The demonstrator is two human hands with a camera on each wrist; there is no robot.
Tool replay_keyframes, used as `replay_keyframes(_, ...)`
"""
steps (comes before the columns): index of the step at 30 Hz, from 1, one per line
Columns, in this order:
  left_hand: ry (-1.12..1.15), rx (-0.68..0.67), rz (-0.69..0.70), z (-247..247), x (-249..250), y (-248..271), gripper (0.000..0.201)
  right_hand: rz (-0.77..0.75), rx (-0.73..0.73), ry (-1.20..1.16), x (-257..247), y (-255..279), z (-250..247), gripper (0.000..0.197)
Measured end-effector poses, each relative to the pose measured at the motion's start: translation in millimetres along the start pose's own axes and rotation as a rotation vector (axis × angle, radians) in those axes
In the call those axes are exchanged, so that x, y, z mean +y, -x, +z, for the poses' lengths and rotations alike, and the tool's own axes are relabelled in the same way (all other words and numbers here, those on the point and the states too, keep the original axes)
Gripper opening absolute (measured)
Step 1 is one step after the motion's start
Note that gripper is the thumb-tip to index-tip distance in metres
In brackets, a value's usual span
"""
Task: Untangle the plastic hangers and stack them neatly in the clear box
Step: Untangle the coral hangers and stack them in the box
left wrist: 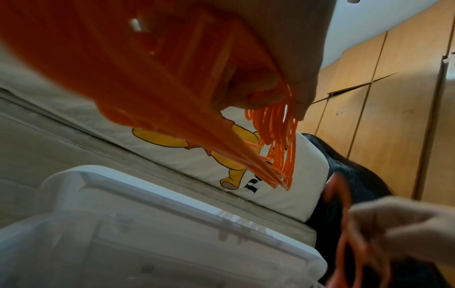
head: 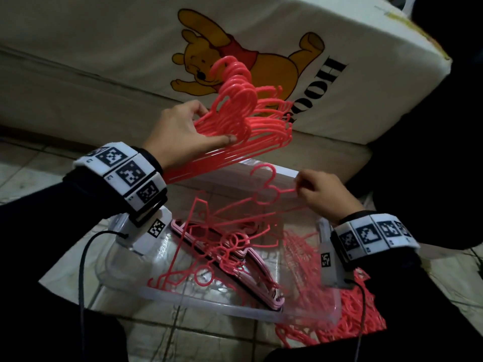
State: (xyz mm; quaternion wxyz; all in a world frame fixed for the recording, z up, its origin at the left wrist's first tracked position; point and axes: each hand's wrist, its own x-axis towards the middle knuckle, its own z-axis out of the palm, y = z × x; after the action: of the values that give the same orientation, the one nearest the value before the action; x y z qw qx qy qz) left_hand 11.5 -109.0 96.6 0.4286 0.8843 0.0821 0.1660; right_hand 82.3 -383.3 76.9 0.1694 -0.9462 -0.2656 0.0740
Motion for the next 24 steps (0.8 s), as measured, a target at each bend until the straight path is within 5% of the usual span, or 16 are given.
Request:
replay_keyframes(8,0.063,-0.178,-0.005,7.4,-1.2,7.2,0.062,-0.295,0.234,-0.356,-28.3,0.2,-15.3,0.011)
replay_keyframes(16,0.186,-0.19,-0.022,15.0,0.0,7.3,0.059,-0.299,0.534,-0.044,-33.9,-1.8,-13.0,0.011)
replay_keyframes(24,0.236,-0.239,-0.065,19.0,-0.2,9.3,0.064,-0.316,0.639,0.041,-36.9,-1.9,-8.8,0.013)
